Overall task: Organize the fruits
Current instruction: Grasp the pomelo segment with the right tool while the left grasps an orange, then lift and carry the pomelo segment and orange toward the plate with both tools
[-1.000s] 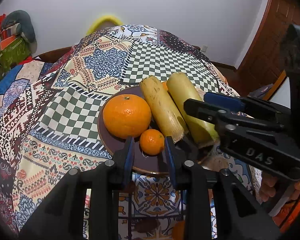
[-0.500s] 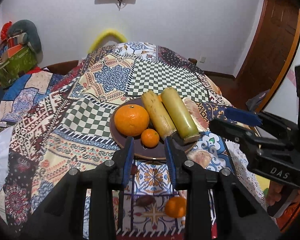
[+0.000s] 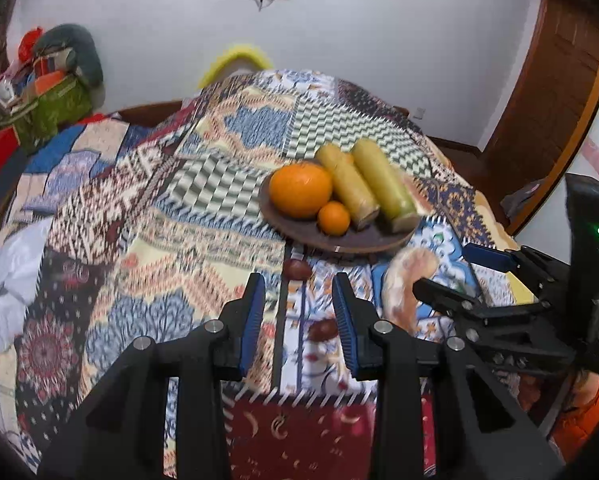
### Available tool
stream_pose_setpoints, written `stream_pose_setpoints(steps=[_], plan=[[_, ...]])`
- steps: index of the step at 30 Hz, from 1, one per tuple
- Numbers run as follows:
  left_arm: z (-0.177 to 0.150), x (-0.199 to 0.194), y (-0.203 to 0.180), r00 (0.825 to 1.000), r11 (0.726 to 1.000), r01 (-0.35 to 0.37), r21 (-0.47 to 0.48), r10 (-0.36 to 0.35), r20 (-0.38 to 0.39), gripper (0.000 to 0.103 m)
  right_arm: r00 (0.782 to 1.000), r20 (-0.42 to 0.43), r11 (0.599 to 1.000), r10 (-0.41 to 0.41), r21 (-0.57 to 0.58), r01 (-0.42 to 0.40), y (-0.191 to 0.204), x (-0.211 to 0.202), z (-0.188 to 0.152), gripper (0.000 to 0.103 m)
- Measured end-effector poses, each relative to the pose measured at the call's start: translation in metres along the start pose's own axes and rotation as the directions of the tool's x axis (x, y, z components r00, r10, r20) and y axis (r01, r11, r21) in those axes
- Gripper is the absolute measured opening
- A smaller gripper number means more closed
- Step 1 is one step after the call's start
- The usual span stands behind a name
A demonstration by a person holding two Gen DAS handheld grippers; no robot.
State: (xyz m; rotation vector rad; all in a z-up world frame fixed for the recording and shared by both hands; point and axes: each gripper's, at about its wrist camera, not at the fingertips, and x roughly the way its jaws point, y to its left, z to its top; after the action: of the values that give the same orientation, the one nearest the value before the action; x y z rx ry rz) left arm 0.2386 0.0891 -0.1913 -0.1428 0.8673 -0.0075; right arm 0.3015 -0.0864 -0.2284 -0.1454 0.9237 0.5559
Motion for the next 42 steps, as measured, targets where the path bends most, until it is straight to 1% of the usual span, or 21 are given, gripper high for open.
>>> stream_pose_setpoints(steps=[5,8,10,14,17,18,19,21,23,24,25,27,30,33,37,40,42], plan=[[-0.012,0.007,0.007,0.999,1.000,-0.021,0.007,0.021,-0.034,0.034,0.997,-0.081,0.997,0.000,0.071,0.006,-0.004,0.023,-0.003,0.083],[-0.015,0.009,0.013,0.999,1.000,-0.022,-0.006,0.022,-0.040,0.034,0.994,-0.108,0.996,-0.002,0.085,0.011,-0.003,0.036,-0.002,0.089],[-0.016,0.009,0.016,0.999,1.000,-0.018,-0.019,0.017,-0.041,0.034,0.994,-0.105,0.997,-0.014,0.077,0.022,-0.001,0.038,-0.001,0.091],[-0.017,0.010,0.016,0.999,1.000,-0.012,-0.028,0.010,-0.048,0.034,0.993,-0.109,0.999,-0.043,0.023,0.045,0.004,0.039,-0.002,0.091],[-0.019,0.008,0.011,0.999,1.000,-0.002,-0.022,0.001,-0.049,0.034,0.993,-0.111,0.999,-0.036,-0.009,0.035,0.001,0.035,-0.007,0.085],[-0.019,0.007,0.009,0.999,1.000,0.002,-0.018,-0.003,-0.049,0.034,0.994,-0.107,1.000,-0.021,-0.017,0.019,-0.002,0.031,-0.009,0.081],[-0.019,0.007,0.007,0.999,1.000,0.004,-0.015,-0.005,-0.049,0.034,0.994,-0.108,1.000,-0.014,-0.021,0.012,-0.004,0.030,-0.011,0.078],[-0.020,0.006,0.003,0.999,1.000,0.010,-0.006,-0.010,-0.051,0.034,0.994,-0.112,0.999,-0.011,-0.038,0.007,-0.011,0.022,-0.017,0.070],[-0.021,0.005,-0.003,0.998,1.000,0.018,0.002,-0.018,-0.053,0.034,0.993,-0.113,0.999,-0.021,-0.048,0.015,-0.017,0.013,-0.024,0.067],[-0.022,0.004,-0.007,0.998,1.000,0.024,0.006,-0.023,-0.054,0.034,0.994,-0.112,0.999,-0.021,-0.050,0.015,-0.019,0.010,-0.026,0.061],[-0.023,0.004,-0.010,0.998,1.000,0.028,0.010,-0.028,-0.056,0.034,0.994,-0.111,0.999,-0.020,-0.052,0.014,-0.023,0.005,-0.031,0.058],[-0.025,0.004,-0.017,0.997,0.999,0.037,0.017,-0.036,-0.061,0.034,0.993,-0.114,0.998,-0.016,-0.054,0.010,-0.029,-0.002,-0.037,0.045],[-0.028,0.005,-0.030,0.996,0.998,0.056,0.032,-0.053,-0.074,0.034,0.993,-0.117,0.999,0.000,-0.047,-0.006,-0.038,-0.011,-0.043,0.043],[-0.031,0.007,-0.040,0.994,0.997,0.070,0.042,-0.066,-0.086,0.034,0.995,-0.095,0.999,0.007,-0.031,-0.010,-0.043,-0.023,-0.043,0.043],[-0.034,0.017,-0.057,0.989,0.994,0.097,0.059,-0.089,-0.118,0.034,0.996,-0.075,0.998,0.055,0.023,-0.054,-0.050,-0.033,-0.040,0.044],[-0.035,0.026,-0.066,0.987,0.992,0.099,0.081,-0.087,-0.138,0.034,0.996,-0.063,0.998,0.057,0.024,-0.056,-0.052,-0.035,-0.041,0.046],[-0.036,0.033,-0.071,0.987,0.992,0.084,0.097,-0.069,-0.148,0.034,0.996,-0.062,0.998,0.058,0.025,-0.056,-0.053,-0.035,-0.042,0.046]])
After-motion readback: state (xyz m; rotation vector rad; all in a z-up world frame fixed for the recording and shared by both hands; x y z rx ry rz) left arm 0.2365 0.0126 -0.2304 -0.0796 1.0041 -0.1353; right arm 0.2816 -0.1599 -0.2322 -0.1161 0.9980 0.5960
